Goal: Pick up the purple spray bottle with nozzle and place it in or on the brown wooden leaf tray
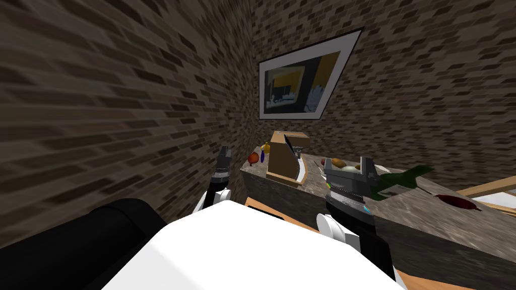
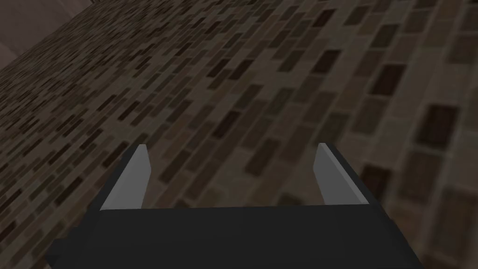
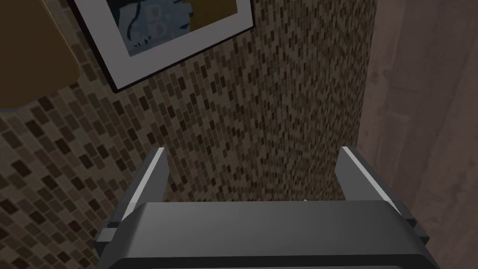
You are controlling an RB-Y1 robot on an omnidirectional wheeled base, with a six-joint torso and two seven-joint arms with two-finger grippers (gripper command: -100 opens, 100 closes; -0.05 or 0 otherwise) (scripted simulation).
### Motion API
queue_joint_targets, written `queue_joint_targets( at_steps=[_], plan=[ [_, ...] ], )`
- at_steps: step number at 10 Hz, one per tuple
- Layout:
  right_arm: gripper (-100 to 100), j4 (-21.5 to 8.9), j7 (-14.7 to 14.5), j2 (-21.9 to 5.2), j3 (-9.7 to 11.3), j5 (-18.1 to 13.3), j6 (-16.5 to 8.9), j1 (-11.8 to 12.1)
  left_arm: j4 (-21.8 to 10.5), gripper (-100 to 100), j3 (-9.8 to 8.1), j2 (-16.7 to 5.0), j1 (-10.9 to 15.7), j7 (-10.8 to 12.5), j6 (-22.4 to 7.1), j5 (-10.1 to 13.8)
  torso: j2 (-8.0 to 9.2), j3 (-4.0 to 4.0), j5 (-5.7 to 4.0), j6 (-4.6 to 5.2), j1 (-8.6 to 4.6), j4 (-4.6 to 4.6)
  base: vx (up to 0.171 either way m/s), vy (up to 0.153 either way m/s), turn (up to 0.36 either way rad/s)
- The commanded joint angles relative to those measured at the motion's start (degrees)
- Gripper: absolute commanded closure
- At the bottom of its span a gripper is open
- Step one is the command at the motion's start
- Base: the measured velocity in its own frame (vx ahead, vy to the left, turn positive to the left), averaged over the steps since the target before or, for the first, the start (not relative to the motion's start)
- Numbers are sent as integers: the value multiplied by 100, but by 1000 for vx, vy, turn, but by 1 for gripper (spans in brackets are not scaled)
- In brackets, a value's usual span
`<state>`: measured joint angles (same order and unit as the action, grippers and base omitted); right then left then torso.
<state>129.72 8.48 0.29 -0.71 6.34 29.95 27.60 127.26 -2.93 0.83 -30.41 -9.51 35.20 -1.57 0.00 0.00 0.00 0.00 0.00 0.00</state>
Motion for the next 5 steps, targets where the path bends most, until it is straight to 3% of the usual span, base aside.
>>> queue_joint_targets(
  at_steps=[1,5],
  plan=[
    [0,0,0,0,0,0,0,0,-73,-100,-21,-213,30,-32,-110,-65,0,0,0,0,0,0,4,-17,-90],
    [0,0,0,0,1,0,0,-1,-316,-100,-89,-630,128,-137,-473,-280,2,1,-3,2,-12,0,-3,-35,-105]
  ],
)
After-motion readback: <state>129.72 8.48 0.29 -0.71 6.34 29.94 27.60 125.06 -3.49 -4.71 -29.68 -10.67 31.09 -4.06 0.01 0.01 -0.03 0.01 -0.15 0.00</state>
